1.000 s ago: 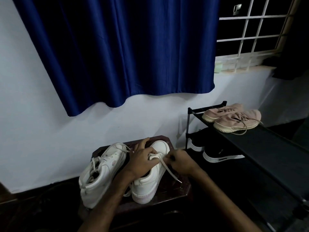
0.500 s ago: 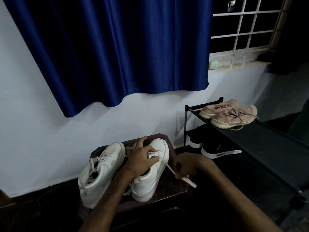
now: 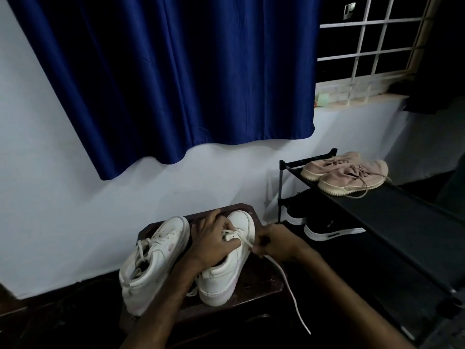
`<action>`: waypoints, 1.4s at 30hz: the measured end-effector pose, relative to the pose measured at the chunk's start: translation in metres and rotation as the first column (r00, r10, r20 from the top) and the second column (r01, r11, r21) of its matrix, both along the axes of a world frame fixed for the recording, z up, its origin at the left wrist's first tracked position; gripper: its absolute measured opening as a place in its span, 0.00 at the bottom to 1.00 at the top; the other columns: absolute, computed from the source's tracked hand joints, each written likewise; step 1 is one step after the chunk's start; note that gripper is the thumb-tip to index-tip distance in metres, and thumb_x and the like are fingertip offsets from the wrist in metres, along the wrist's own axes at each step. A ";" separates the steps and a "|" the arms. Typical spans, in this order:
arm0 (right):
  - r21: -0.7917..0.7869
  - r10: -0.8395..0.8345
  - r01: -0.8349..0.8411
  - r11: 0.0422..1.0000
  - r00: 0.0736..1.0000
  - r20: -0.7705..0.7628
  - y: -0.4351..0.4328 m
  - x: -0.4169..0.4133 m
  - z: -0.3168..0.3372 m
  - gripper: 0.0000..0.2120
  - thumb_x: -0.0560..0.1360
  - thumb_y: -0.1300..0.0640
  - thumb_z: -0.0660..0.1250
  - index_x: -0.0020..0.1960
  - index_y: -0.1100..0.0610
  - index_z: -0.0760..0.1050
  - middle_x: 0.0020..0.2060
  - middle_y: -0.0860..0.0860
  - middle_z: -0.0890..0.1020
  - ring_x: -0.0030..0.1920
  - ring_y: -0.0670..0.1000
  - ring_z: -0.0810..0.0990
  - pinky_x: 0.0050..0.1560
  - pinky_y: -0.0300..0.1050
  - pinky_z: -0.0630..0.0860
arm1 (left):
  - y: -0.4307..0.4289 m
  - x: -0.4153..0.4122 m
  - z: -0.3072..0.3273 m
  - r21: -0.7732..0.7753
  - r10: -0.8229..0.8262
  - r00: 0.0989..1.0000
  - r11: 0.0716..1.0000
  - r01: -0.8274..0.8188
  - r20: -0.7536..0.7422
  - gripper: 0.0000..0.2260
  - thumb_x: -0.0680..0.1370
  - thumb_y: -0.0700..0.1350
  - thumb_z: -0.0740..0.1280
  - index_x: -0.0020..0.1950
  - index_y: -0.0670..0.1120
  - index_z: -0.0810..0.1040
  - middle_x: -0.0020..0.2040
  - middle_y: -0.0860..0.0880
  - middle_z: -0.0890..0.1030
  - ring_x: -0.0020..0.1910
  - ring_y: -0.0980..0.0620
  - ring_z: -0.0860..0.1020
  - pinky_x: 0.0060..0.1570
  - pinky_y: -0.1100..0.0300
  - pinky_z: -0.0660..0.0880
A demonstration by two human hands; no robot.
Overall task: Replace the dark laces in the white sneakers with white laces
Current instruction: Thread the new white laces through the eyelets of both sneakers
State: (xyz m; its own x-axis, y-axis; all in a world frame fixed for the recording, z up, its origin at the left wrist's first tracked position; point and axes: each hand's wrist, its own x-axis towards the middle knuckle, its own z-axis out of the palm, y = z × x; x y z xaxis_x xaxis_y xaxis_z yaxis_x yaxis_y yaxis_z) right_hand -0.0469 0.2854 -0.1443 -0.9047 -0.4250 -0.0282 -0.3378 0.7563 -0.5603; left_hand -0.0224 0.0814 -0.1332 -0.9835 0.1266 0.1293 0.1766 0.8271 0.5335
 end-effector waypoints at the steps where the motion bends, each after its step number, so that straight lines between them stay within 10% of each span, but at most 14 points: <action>1: 0.126 -0.003 -0.006 0.992 0.997 0.074 0.010 0.001 0.003 0.08 0.69 0.52 0.73 0.32 0.47 0.78 0.34 0.44 0.83 0.39 0.44 0.82 0.48 0.43 0.79 | -0.001 -0.001 -0.001 0.021 -0.003 1.000 1.000 0.003 -0.001 0.27 0.57 0.66 0.56 0.50 0.56 0.73 0.70 0.56 0.66 0.72 0.51 0.62 0.71 0.47 0.56; 4: 0.351 -0.019 -0.045 0.935 0.984 0.176 0.027 0.000 0.012 0.06 0.70 0.48 0.73 0.38 0.50 0.82 0.39 0.48 0.85 0.41 0.48 0.84 0.51 0.48 0.80 | -0.003 -0.003 -0.006 0.059 -0.023 0.999 0.998 0.021 0.027 0.21 0.60 0.66 0.56 0.47 0.58 0.71 0.69 0.56 0.67 0.72 0.53 0.62 0.71 0.46 0.57; 8: 0.101 -0.029 0.029 0.994 1.000 0.002 -0.004 -0.002 0.023 0.25 0.73 0.36 0.65 0.37 0.60 0.75 0.33 0.54 0.78 0.35 0.52 0.76 0.39 0.46 0.72 | -0.005 -0.003 -0.005 0.295 0.047 0.998 0.954 -0.054 0.029 0.16 0.69 0.64 0.59 0.49 0.56 0.75 0.58 0.57 0.75 0.64 0.53 0.71 0.66 0.51 0.65; 15: -0.110 -0.063 0.050 0.993 0.991 -0.122 -0.031 -0.006 0.000 0.07 0.73 0.53 0.71 0.42 0.57 0.82 0.41 0.52 0.85 0.42 0.51 0.83 0.44 0.43 0.76 | -0.009 0.012 -0.012 0.442 0.087 0.984 0.885 -0.149 0.158 0.22 0.71 0.66 0.61 0.61 0.57 0.69 0.63 0.50 0.72 0.63 0.54 0.72 0.67 0.48 0.69; 21: 0.437 0.029 -0.041 0.899 0.999 0.036 0.004 -0.006 0.019 0.12 0.70 0.51 0.71 0.52 0.54 0.82 0.49 0.53 0.83 0.51 0.55 0.82 0.51 0.47 0.78 | -0.008 0.013 -0.012 0.482 0.171 0.979 0.852 -0.203 0.109 0.15 0.83 0.49 0.57 0.69 0.46 0.67 0.65 0.49 0.72 0.64 0.53 0.71 0.64 0.60 0.66; 26: 0.004 0.057 -0.057 0.998 0.995 0.081 -0.009 -0.014 0.017 0.22 0.74 0.37 0.66 0.39 0.57 0.77 0.34 0.48 0.77 0.36 0.47 0.76 0.38 0.43 0.71 | -0.005 0.013 -0.014 0.596 0.195 0.973 0.769 -0.232 0.126 0.10 0.83 0.49 0.57 0.62 0.49 0.70 0.59 0.51 0.75 0.59 0.54 0.74 0.60 0.62 0.70; 33: -0.285 -0.050 -0.001 0.959 0.984 -0.172 -0.032 -0.010 -0.007 0.10 0.70 0.53 0.76 0.47 0.55 0.78 0.38 0.46 0.79 0.39 0.44 0.76 0.41 0.38 0.72 | -0.006 0.014 -0.012 0.531 0.199 0.976 0.820 -0.216 0.089 0.14 0.83 0.49 0.58 0.68 0.48 0.67 0.67 0.48 0.71 0.67 0.52 0.70 0.67 0.57 0.66; 37: -0.153 -0.005 -0.034 0.988 0.969 -0.247 -0.030 -0.007 -0.013 0.04 0.71 0.52 0.71 0.42 0.50 0.77 0.42 0.47 0.77 0.45 0.49 0.77 0.45 0.46 0.76 | -0.005 0.016 -0.009 0.369 0.165 0.986 0.914 -0.168 0.039 0.24 0.81 0.52 0.61 0.76 0.48 0.61 0.76 0.52 0.60 0.75 0.54 0.59 0.70 0.63 0.56; 42: 0.385 0.005 0.031 0.923 0.996 -0.092 -0.010 -0.004 -0.003 0.10 0.72 0.51 0.69 0.52 0.51 0.81 0.51 0.52 0.81 0.54 0.55 0.80 0.52 0.49 0.78 | -0.005 0.016 -0.010 0.325 0.188 0.982 0.928 -0.181 0.008 0.28 0.81 0.53 0.61 0.78 0.49 0.57 0.80 0.53 0.53 0.78 0.58 0.50 0.75 0.61 0.49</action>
State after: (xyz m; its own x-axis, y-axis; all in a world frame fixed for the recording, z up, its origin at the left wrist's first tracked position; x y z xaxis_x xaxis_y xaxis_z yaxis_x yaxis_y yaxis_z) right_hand -0.0509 0.2753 -0.1471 -0.9164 -0.3859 -0.1057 -0.3619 0.9121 -0.1925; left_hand -0.0062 0.0763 -0.1428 -0.9818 -0.1094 0.1555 0.0526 0.6297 0.7751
